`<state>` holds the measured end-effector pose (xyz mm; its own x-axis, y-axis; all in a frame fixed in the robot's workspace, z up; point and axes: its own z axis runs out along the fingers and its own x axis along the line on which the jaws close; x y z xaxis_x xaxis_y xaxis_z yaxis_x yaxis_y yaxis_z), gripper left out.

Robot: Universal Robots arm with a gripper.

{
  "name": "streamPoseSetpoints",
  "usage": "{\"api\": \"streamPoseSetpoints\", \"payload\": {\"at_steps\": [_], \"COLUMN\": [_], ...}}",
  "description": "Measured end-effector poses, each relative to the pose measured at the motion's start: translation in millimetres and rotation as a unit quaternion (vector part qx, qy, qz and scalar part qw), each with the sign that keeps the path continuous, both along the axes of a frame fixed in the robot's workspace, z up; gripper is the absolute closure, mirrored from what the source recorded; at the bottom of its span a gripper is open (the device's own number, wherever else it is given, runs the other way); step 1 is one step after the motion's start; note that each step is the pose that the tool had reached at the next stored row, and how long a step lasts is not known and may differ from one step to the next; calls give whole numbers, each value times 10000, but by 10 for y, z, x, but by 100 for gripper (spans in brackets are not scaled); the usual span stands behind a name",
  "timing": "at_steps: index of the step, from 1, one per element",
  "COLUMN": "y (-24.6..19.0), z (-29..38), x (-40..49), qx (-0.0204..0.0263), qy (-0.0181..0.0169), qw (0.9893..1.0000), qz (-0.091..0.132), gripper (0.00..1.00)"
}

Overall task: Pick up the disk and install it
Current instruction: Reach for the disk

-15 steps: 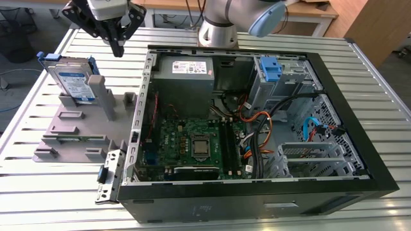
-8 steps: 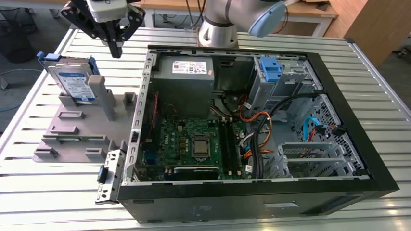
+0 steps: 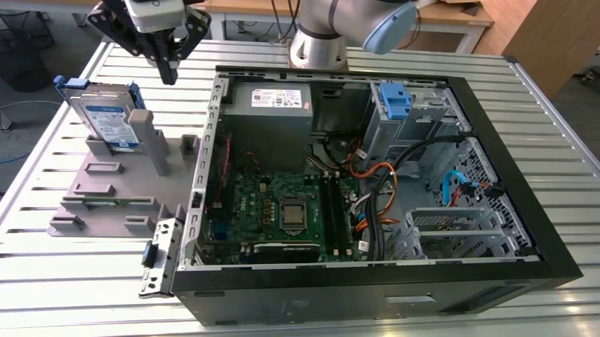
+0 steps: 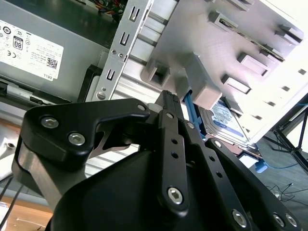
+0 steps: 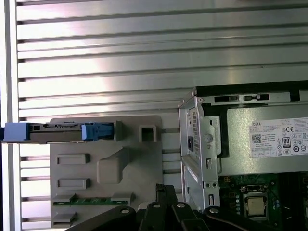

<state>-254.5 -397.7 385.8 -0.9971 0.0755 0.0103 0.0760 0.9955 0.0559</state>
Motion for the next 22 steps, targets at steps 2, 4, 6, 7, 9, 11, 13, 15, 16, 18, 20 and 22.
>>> {"api": "streamPoseSetpoints", "payload": {"at_steps": [2, 4, 6, 7, 9, 11, 13, 15, 16, 18, 20, 22], "y": [0, 2, 4, 5, 7, 8, 11, 17, 20, 26, 34, 44], "z": [-1, -4, -6, -6, -8, -9, -10, -12, -13, -15, -17, -19], "x": [-18, -43, -68, -79, -100, -122, -150, -184, -204, -243, -283, -329], "qx": [0, 0, 0, 0, 0, 0, 0, 0, 0, 0, 0, 0], "qy": [0, 0, 0, 0, 0, 0, 0, 0, 0, 0, 0, 0], "qw": [10000, 10000, 10000, 10000, 10000, 10000, 10000, 10000, 10000, 10000, 10000, 10000], "qz": [0, 0, 0, 0, 0, 0, 0, 0, 0, 0, 1, 0], "gripper": [89, 89, 89, 89, 89, 89, 89, 89, 89, 89, 89, 89]}}
